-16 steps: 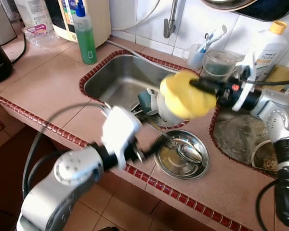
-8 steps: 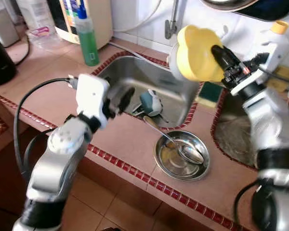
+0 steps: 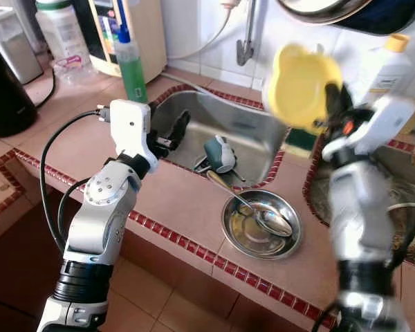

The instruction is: Kitchen organization

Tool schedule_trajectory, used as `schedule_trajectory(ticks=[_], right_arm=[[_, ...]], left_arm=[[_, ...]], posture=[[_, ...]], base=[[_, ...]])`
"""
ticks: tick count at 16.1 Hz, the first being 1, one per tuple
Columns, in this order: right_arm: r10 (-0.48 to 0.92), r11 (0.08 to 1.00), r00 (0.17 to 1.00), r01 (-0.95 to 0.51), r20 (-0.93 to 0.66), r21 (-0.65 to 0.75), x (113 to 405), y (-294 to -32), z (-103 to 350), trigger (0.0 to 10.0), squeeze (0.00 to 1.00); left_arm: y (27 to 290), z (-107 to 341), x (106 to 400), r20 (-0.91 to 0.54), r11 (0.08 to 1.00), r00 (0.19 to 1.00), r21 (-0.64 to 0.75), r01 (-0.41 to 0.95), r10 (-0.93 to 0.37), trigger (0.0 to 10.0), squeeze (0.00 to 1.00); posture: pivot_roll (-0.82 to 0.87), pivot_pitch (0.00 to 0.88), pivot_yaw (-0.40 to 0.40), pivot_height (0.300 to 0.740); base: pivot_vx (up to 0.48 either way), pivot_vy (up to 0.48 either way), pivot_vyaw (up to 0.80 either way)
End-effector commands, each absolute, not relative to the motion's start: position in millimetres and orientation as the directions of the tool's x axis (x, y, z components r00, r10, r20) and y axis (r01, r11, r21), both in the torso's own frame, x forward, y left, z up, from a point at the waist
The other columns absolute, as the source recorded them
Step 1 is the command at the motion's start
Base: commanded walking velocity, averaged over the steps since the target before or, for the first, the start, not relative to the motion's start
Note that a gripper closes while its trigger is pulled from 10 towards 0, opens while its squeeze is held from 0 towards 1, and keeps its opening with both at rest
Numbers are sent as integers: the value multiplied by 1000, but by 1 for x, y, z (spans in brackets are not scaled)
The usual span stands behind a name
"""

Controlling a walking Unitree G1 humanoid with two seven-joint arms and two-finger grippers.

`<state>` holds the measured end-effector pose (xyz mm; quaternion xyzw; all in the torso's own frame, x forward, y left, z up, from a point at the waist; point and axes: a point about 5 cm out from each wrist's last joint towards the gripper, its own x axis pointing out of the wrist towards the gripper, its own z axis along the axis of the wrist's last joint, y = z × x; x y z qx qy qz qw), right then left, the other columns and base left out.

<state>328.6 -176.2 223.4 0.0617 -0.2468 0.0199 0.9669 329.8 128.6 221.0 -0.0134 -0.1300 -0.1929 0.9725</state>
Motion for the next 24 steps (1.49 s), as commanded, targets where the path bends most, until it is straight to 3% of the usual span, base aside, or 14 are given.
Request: schedule_trajectory(ticks=[1,4,6,18,24], right_arm=[[26,999,857,-38,514,13,322,-168,227,10000,0],[14,987,890,61,456,-150,313,-165,200,10000,0],[-30,993,900,77,434,-92,313,-166,195,10000,0],[-32,992,899,82,437,-97,317,-167,197,10000,0],[-26,994,909,68,417,-87,319,-161,195,10000,0]], left_arm=[[135,222,330,281,933,892,41,356,-353,10000,0],[140,208,327,255,941,907,39,337,-336,10000,0],[138,204,326,249,939,908,25,342,-337,10000,0],[128,188,322,232,934,907,26,357,-353,10000,0],[127,185,319,213,932,908,56,358,-361,10000,0]], posture=[[-179,0,32,740],[-172,0,38,740],[-171,0,39,740],[-170,0,34,740],[-161,0,38,740]], base=[[0,0,0],[0,0,0],[0,0,0],[0,349,0],[0,0,-382]])
